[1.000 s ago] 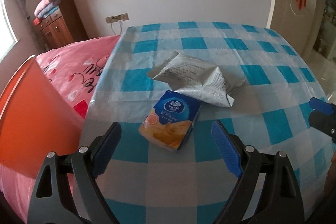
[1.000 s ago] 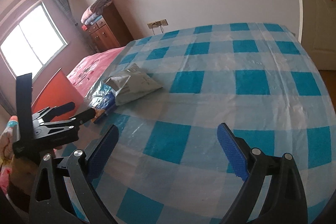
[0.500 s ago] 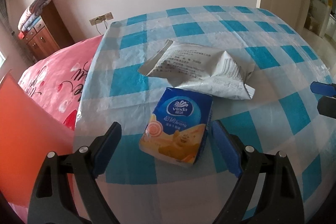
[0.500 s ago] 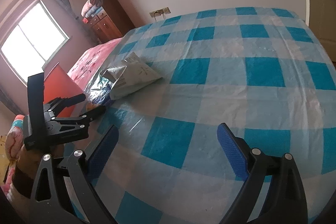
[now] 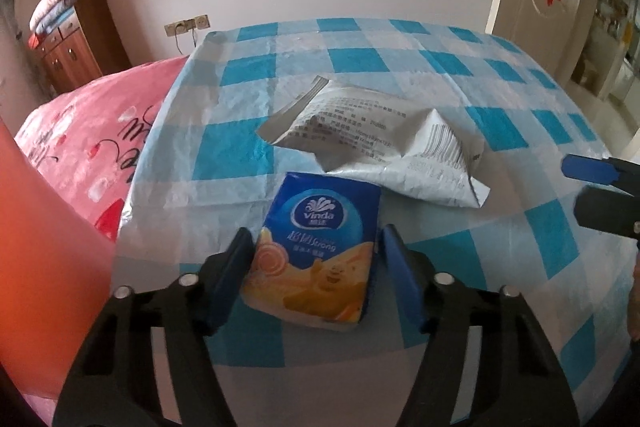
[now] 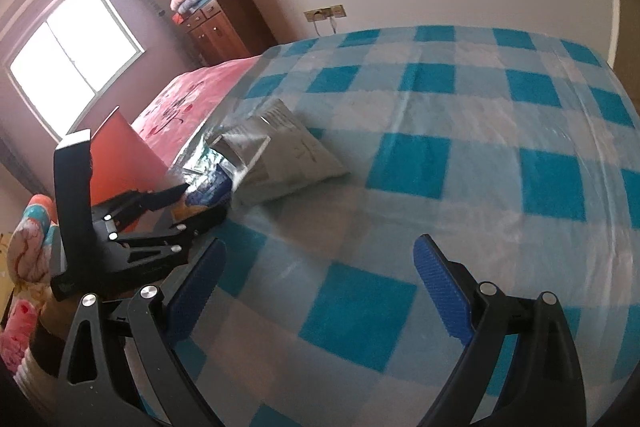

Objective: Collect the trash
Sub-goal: 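Grasp the blue Vinda carton with the left tool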

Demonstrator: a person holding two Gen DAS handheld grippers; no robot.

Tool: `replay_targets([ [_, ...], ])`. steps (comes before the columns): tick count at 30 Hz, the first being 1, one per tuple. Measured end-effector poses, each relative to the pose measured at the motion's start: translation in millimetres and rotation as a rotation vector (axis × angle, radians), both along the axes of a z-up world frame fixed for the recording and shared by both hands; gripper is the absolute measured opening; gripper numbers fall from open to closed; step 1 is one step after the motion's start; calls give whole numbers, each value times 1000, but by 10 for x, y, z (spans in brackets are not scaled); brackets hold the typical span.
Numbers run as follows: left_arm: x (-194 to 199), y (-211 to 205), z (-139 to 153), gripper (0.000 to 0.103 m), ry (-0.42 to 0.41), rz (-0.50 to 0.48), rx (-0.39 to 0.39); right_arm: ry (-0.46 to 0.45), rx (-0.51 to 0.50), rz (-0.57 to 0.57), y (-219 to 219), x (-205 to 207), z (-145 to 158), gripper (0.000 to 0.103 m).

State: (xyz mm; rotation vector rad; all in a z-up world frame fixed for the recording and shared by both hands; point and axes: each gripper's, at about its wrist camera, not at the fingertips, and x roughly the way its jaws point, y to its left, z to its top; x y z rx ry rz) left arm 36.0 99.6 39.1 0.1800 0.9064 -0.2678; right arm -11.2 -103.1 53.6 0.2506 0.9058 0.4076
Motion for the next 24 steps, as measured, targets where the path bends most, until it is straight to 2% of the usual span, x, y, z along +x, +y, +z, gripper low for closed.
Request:
replay_targets([
  [5, -13, 29, 9, 55, -9, 43, -16, -28, -11, 27, 140, 186, 93, 94],
  [13, -44, 177, 33, 45, -9, 127, -92, -42, -61, 84, 435, 549, 101, 94],
  [18, -81, 306, 36, 43, -13, 185, -148, -35, -90, 104, 565, 789, 43, 94],
  [24, -118, 462, 41, 43, -14, 245, -189, 16, -112, 145, 737, 1023, -151, 94],
])
